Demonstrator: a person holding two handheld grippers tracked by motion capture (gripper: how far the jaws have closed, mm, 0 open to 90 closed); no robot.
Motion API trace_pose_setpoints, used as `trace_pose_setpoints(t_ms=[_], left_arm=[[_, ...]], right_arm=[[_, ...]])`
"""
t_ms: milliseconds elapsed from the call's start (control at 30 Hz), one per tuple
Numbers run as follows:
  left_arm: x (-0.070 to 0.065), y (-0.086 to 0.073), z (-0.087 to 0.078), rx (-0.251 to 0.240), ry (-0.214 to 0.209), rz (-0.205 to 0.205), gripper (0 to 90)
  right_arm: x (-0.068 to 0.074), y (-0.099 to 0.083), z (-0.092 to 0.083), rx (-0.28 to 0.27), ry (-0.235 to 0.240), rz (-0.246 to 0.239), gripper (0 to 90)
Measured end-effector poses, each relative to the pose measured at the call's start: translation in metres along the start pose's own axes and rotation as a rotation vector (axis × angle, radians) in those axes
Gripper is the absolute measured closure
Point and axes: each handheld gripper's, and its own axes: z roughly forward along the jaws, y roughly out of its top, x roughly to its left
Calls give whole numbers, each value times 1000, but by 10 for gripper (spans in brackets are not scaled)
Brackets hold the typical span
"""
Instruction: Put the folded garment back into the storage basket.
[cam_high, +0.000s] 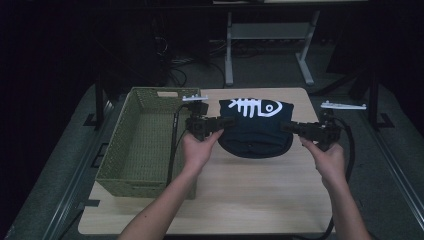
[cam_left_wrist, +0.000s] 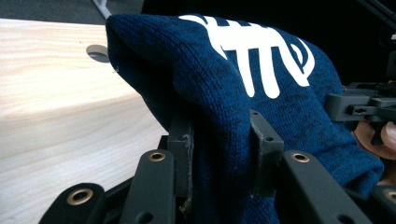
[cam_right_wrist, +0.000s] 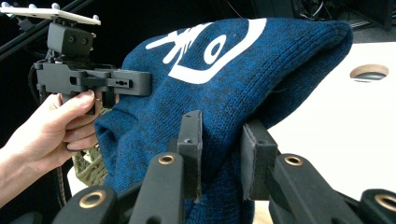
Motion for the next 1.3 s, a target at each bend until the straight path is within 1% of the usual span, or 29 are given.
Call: trace_pose_setpoints(t_ms=[33,133,167,267,333,467,500,533,633,867,1033,1100,1167,1300], left_arm=[[2,1,-3,-3,6,2,668],[3,2,-6,-4,7,1,668],[6,4,-9,-2,2,-7,667],[8,5,-13,-5,-1,-7,667],[11,6,-17,-8,2,-9,667],[14,7,-22,-15,-2,-18,664],[16,8,-26,-23,-13,-29,663],[16,8,-26,-23,-13,-29,663],[18,9,-33,-29,-6,-27,662],[26,10,-42,-44,-13,-35,662],[33,12,-51,-53,-6,-47,661],[34,12,-53,-53,-5,-48,661],[36,13,-58,-65,-1,-50,661],[39,13,-63,-65,5,-48,661]], right_arm=[[2,2,3,-3,3,-1,724],[3,3,6,0,10,-7,724],[5,4,9,0,18,0,724],[6,6,11,0,25,3,724],[8,9,15,-1,38,6,724],[11,12,19,2,41,-1,724],[13,14,21,4,43,-14,724],[13,14,21,4,43,-14,724],[17,17,26,3,53,-13,724],[22,20,36,4,70,-16,724],[27,25,46,13,77,-20,724],[29,27,49,12,82,-19,724],[32,29,52,11,84,-25,724],[35,31,57,17,92,-27,724]])
